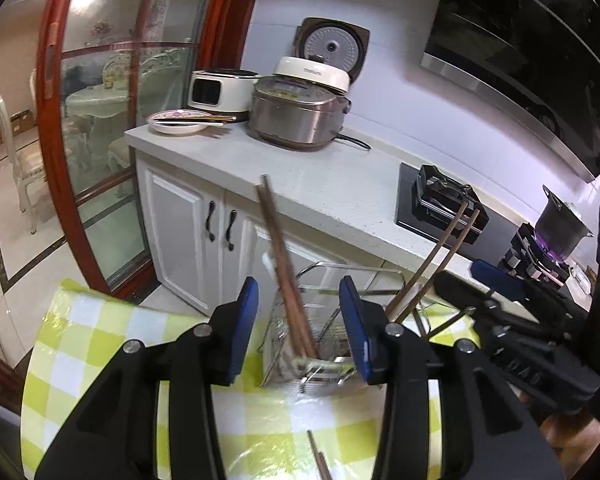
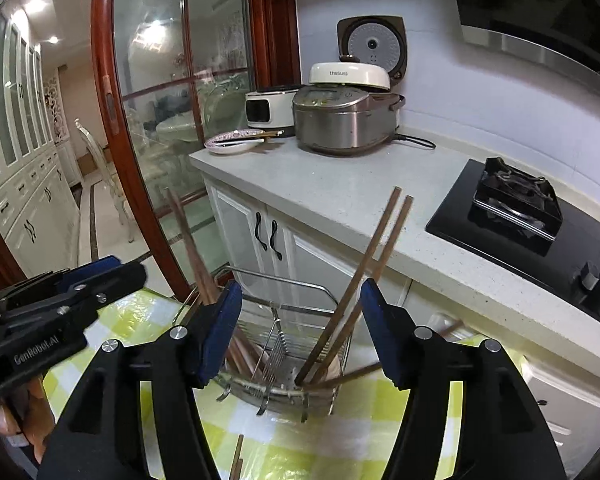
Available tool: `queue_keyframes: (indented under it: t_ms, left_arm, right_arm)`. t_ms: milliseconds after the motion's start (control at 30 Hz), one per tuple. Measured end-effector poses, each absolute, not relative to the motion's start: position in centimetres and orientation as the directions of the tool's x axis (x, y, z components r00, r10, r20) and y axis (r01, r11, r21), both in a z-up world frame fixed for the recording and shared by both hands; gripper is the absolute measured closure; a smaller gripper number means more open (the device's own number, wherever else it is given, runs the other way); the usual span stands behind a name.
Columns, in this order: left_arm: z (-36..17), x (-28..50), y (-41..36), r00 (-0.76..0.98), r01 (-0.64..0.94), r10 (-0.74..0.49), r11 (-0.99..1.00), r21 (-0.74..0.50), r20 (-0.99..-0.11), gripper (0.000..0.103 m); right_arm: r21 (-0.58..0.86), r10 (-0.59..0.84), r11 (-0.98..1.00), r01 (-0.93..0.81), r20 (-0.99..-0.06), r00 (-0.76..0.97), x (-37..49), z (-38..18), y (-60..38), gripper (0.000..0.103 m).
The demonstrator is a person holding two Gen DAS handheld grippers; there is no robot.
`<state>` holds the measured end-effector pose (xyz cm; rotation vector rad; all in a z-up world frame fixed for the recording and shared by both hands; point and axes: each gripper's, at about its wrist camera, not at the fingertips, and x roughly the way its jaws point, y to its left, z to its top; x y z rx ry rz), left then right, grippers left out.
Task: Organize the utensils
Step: 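Move the open left tool back toward the remaining chopsticks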
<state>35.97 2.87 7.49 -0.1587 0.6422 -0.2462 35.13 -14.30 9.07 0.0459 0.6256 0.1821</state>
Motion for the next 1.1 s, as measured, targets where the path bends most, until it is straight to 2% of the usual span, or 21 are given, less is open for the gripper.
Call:
queue_keyframes:
  t_ms: [333,867,1100]
  left_arm:
    - [6.4,30.2,5.9,0.796,0.133,-0.209,0.976,-0.173,-0.568,0.057]
    - [0.3,23.3,8.5,0.746,0.071,-0.143,0.988,-0.135,-0.651,0.056]
    - [-2.6,21.6,7.3,0.699,0.086,-0.179,0.982,-0.167,-0.692,0.054]
  right_arm:
    - [0.138,0.205,0.979,-0.153,-0.567,0.798,30.3,7.7,-14.7,0.039]
    - [0.142,0.177,0.984,-0.109,-0.673,0.718,26.0,-0.2,-15.7,0.037]
    - [0.128,0.155,0.988,-0.09,-0.732,0.663,24.1,-4.3,-16.0,0.028]
